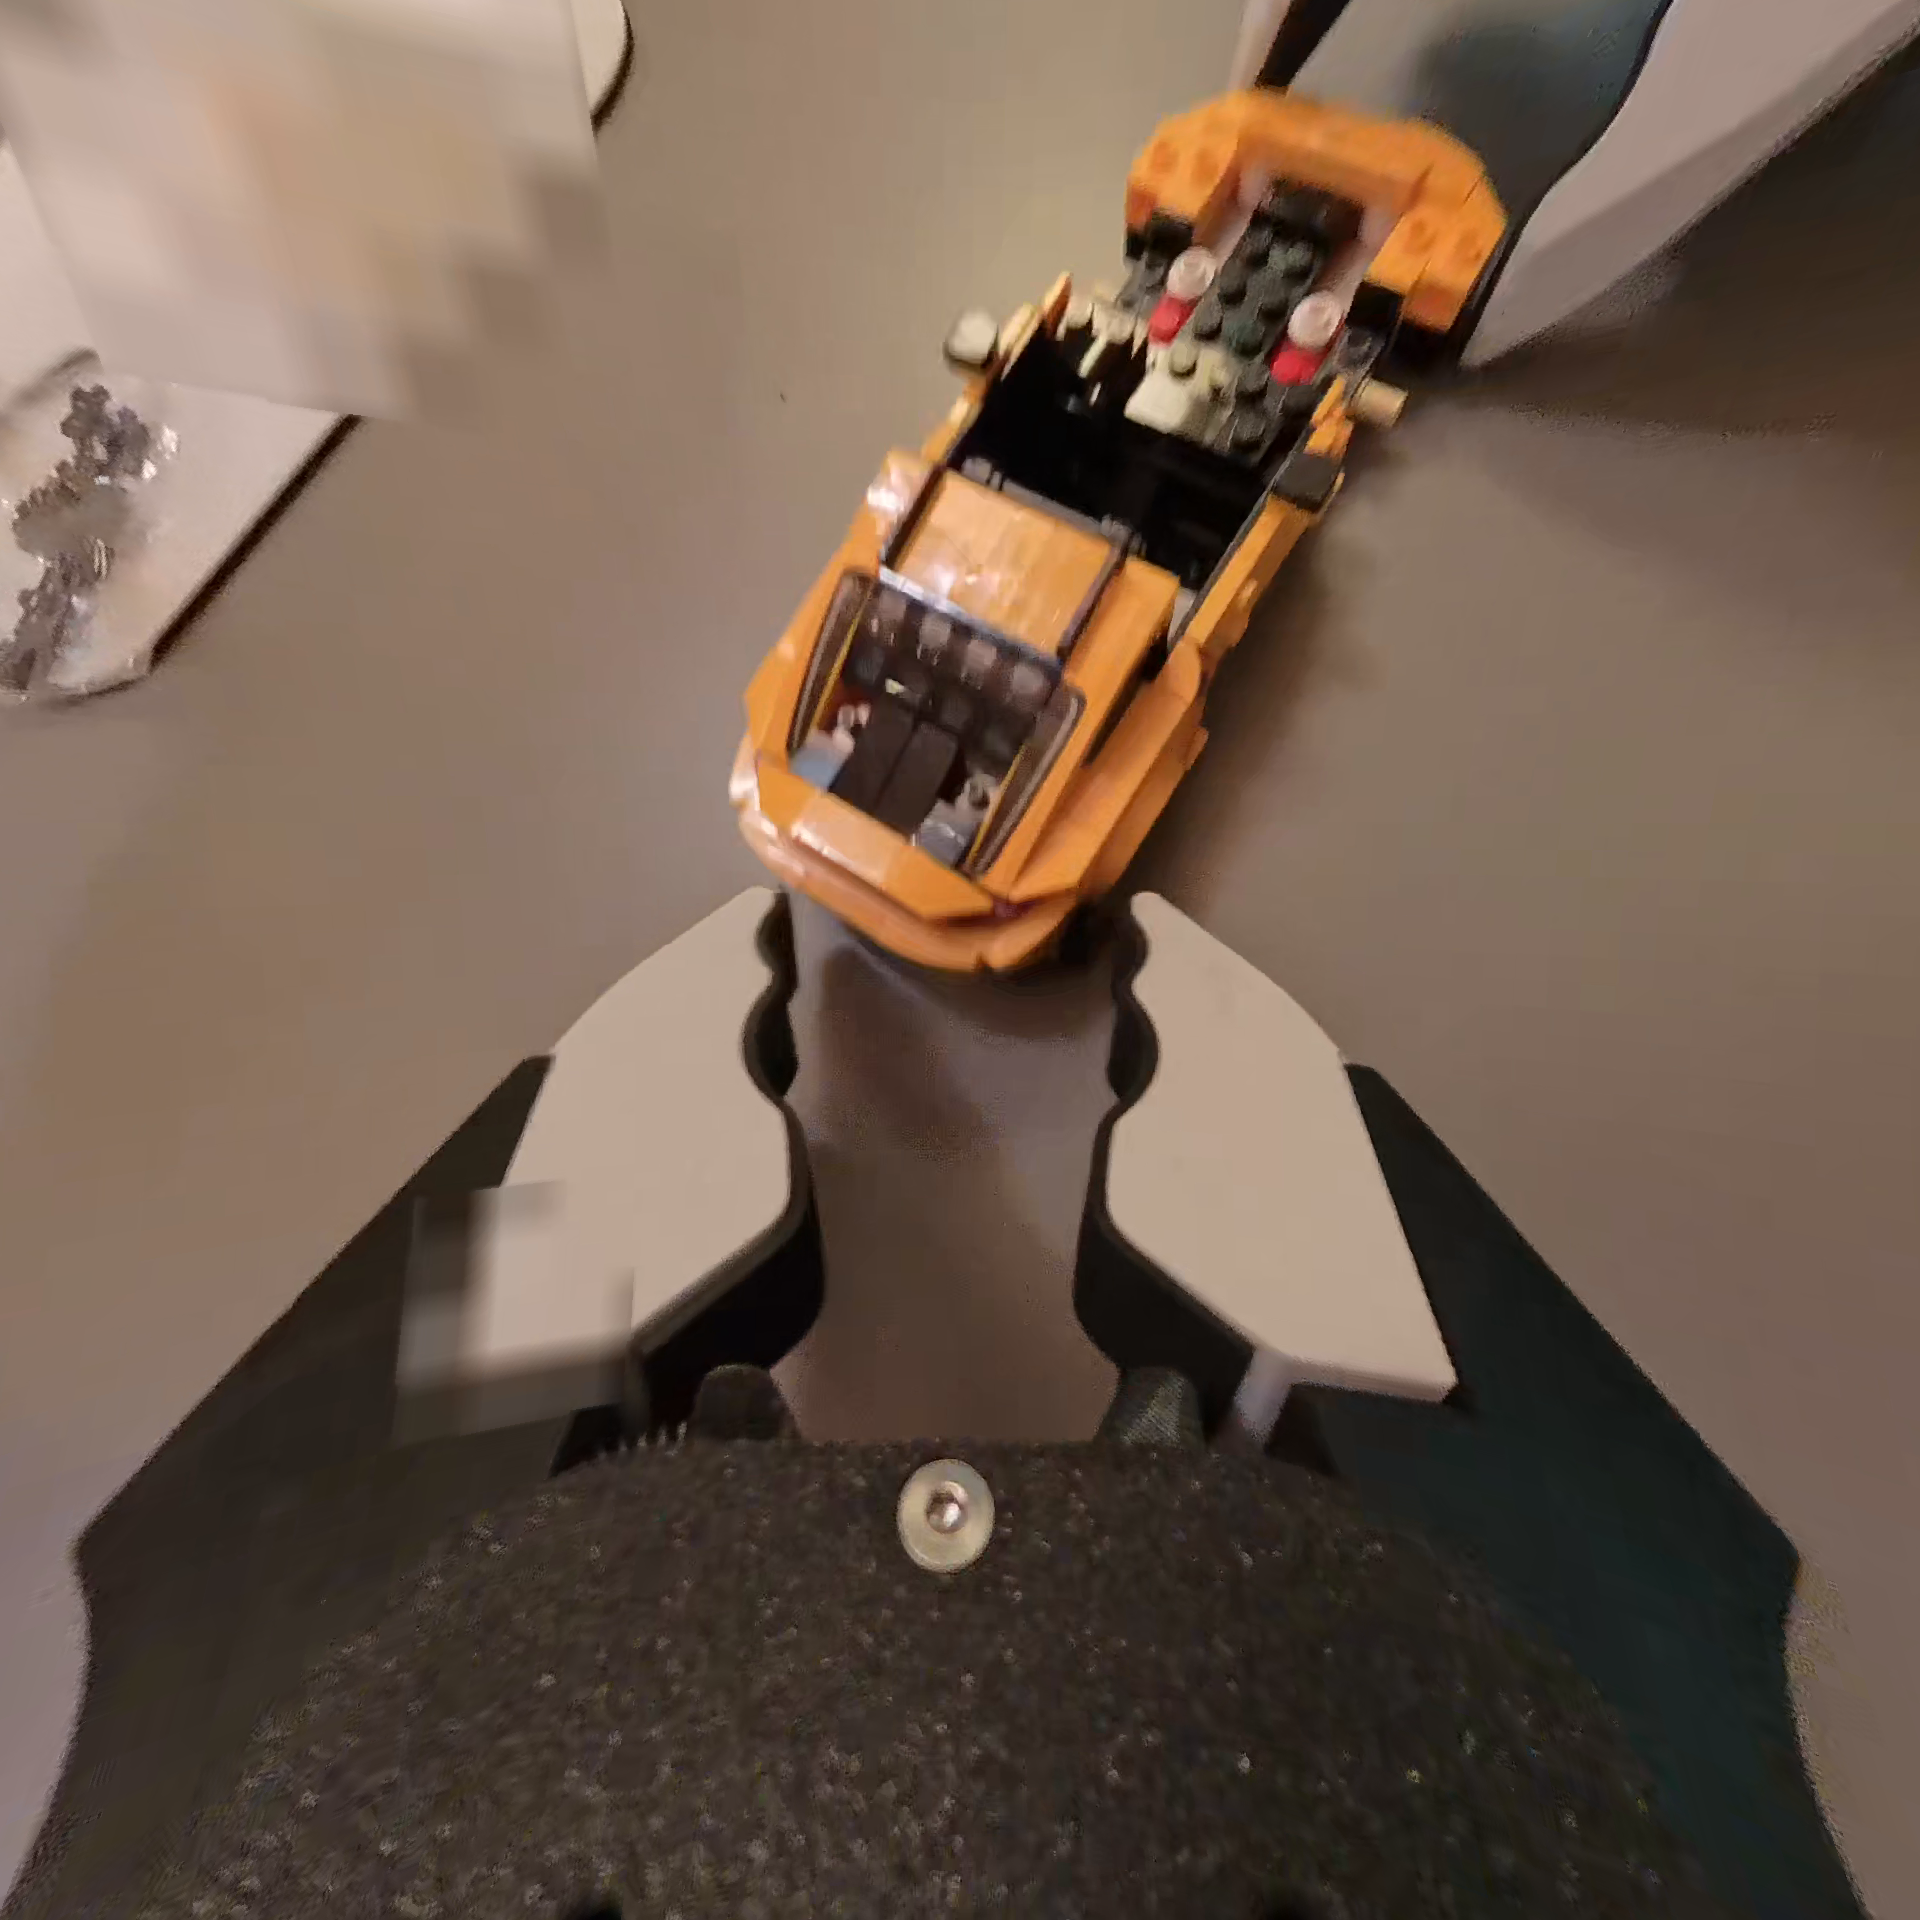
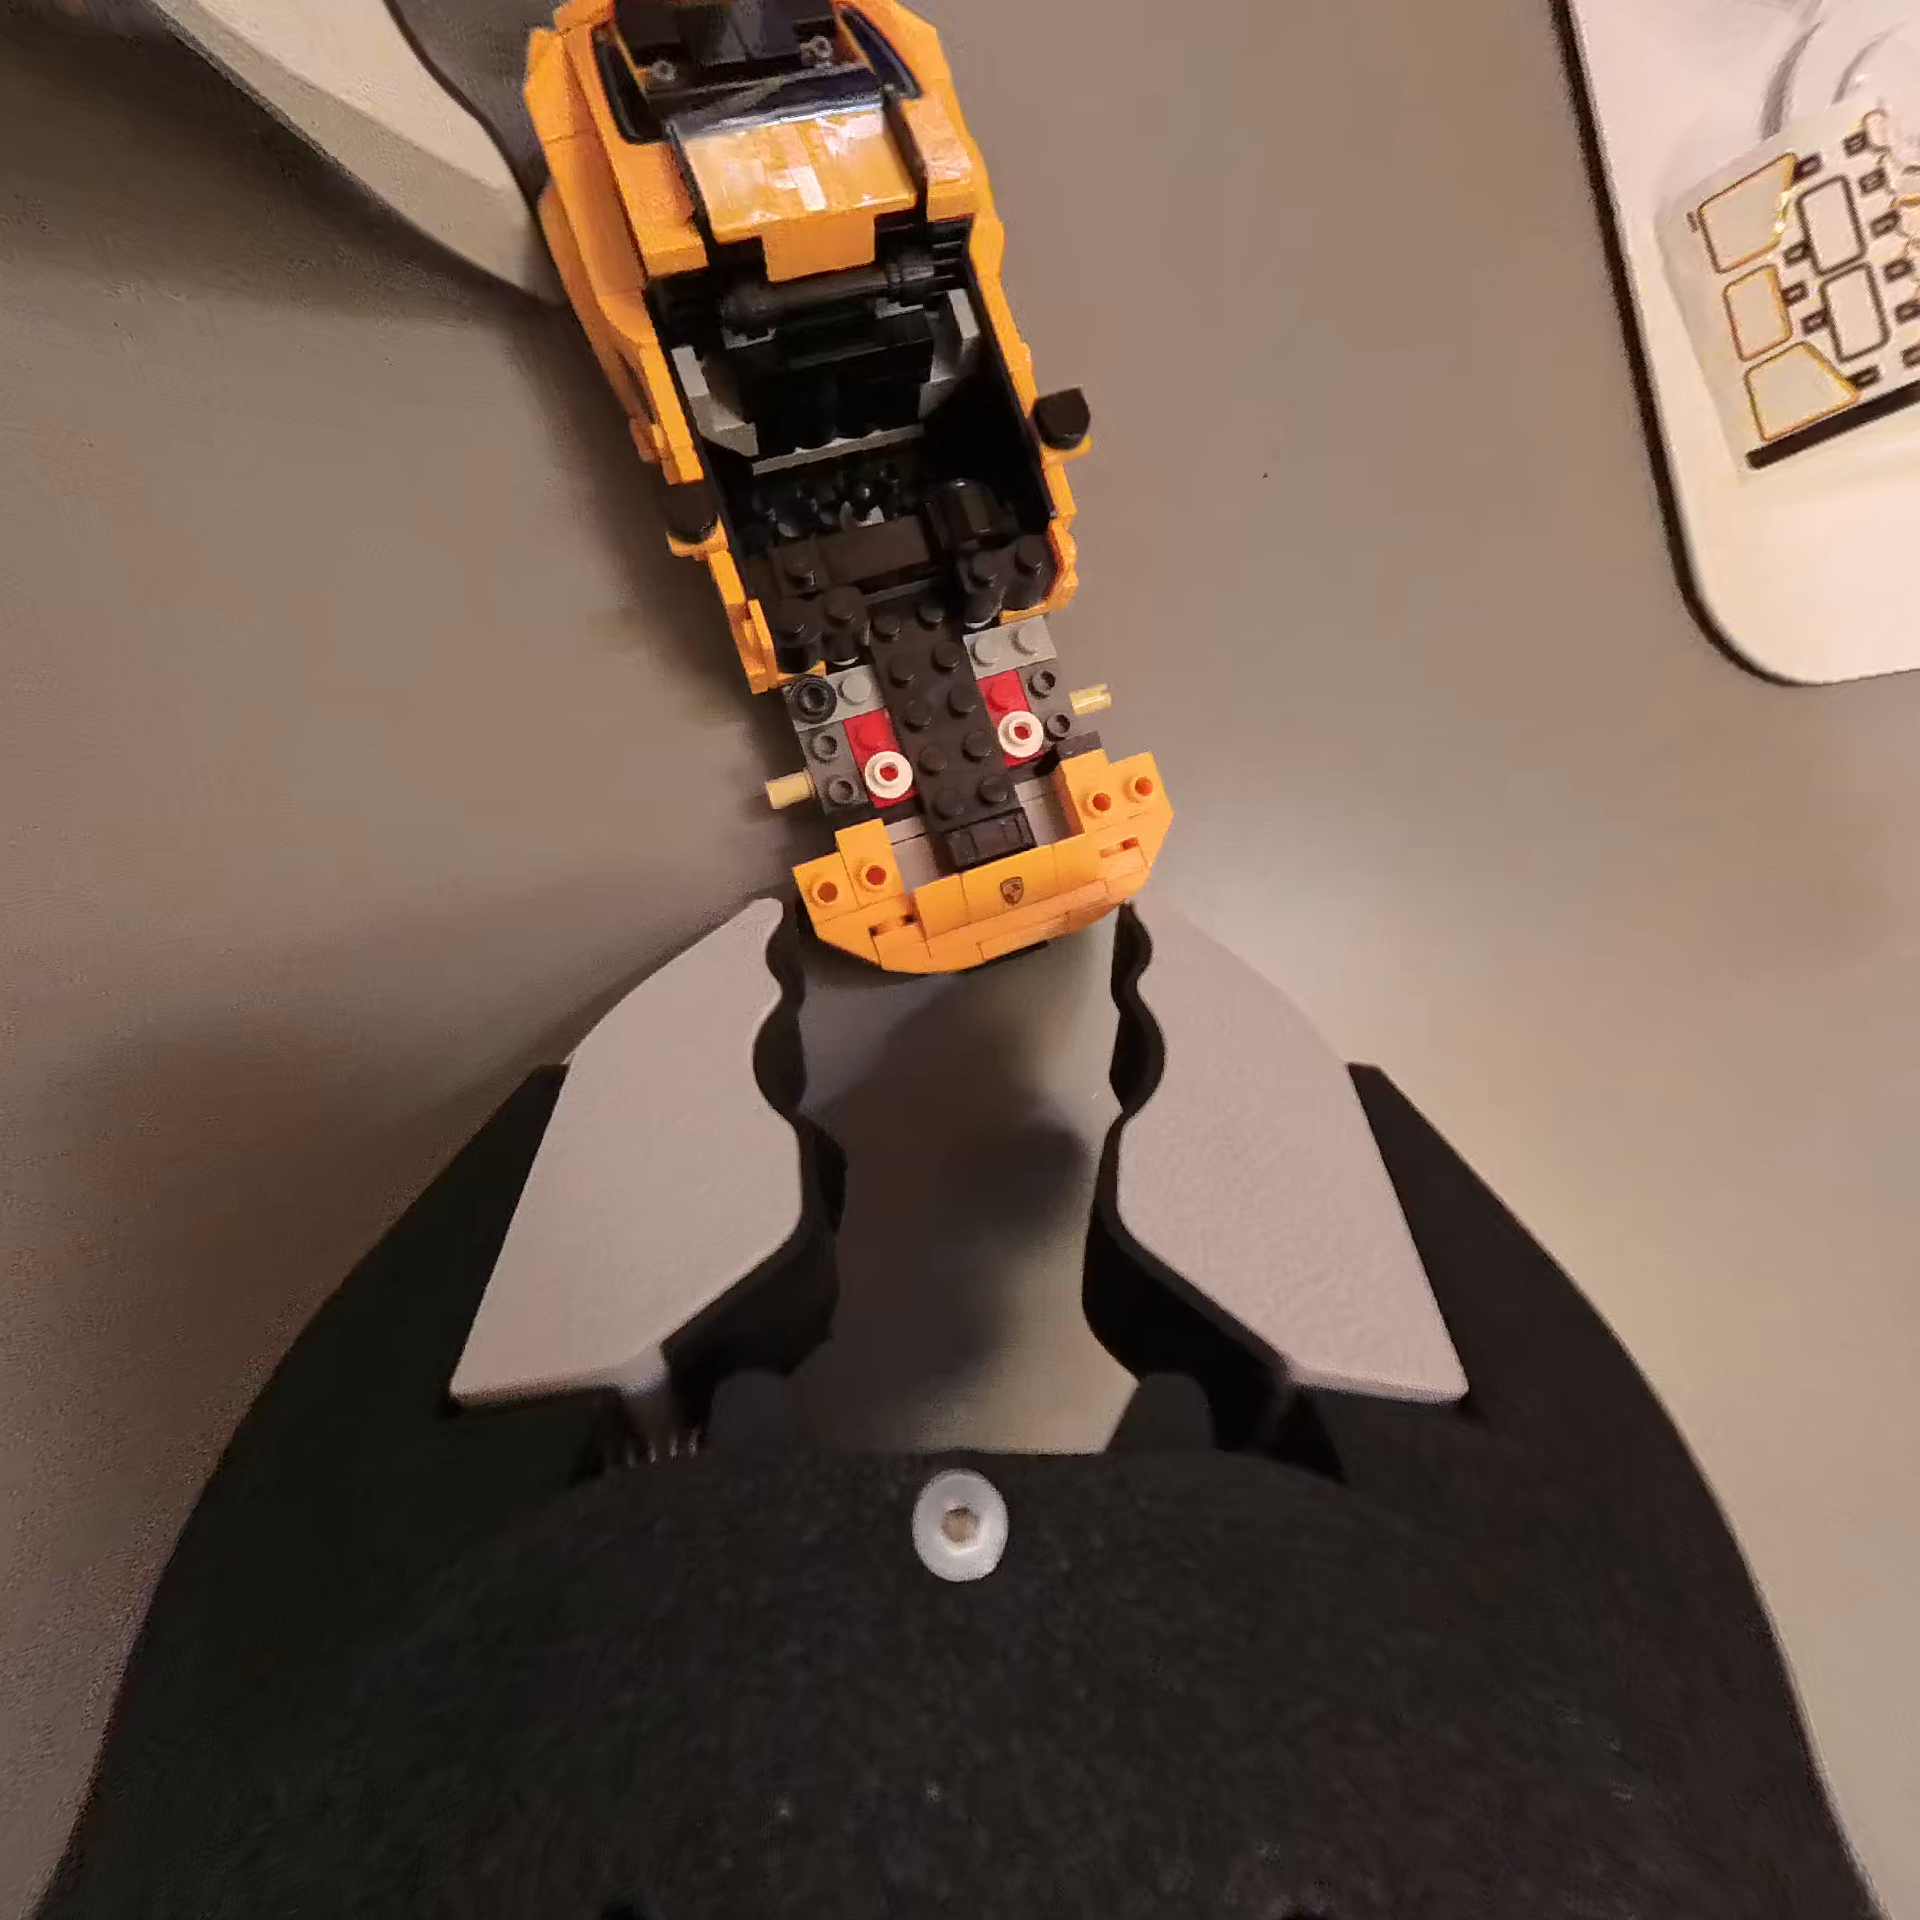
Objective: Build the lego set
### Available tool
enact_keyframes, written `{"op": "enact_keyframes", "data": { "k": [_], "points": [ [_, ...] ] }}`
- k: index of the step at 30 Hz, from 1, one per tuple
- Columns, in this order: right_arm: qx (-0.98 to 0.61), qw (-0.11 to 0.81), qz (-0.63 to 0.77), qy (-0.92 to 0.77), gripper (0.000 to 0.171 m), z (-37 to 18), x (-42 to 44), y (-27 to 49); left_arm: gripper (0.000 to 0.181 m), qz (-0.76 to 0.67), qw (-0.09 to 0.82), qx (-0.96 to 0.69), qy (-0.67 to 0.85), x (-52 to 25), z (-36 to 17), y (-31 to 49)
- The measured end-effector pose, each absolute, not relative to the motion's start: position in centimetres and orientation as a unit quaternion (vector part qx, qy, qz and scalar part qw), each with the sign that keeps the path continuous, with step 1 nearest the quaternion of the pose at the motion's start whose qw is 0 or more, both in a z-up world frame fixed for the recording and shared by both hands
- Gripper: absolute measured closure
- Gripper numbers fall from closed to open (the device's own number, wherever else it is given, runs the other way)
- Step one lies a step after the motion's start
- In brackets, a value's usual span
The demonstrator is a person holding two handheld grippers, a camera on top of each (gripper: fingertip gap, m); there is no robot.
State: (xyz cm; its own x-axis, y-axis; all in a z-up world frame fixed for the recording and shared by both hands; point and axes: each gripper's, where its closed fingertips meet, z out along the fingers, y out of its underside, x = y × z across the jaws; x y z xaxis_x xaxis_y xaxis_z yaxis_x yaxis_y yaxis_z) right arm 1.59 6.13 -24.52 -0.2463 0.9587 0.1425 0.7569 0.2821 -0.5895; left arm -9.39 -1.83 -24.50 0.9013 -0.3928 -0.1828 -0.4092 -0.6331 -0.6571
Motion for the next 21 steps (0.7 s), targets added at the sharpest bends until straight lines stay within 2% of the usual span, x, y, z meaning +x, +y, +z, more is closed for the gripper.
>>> {"op": "enact_keyframes", "data": {
  "k": [8, 14, 17, 21],
  "points": [
    [-0.587, 0.267, 0.195, -0.739, 0.115, -24.6, -1.2, 8.6, 0.137, 0.049, 0.376, -0.903, 0.201, -12.9, -24.5, 1.5],
    [-0.592, 0.283, 0.211, -0.725, 0.116, -24.2, -1.2, 8.6, 0.133, 0.029, 0.392, -0.902, 0.180, -13.2, -24.2, 1.5],
    [-0.589, 0.323, 0.233, -0.703, 0.112, -22.1, -1.4, 9.0, 0.138, -0.007, 0.456, -0.879, 0.139, -13.6, -21.2, 1.6],
    [-0.588, 0.417, 0.270, -0.638, 0.109, -17.5, -2.3, 10.3, 0.158, 0.035, 0.583, -0.810, 0.055, -16.9, -14.2, 2.7]
  ]
}}
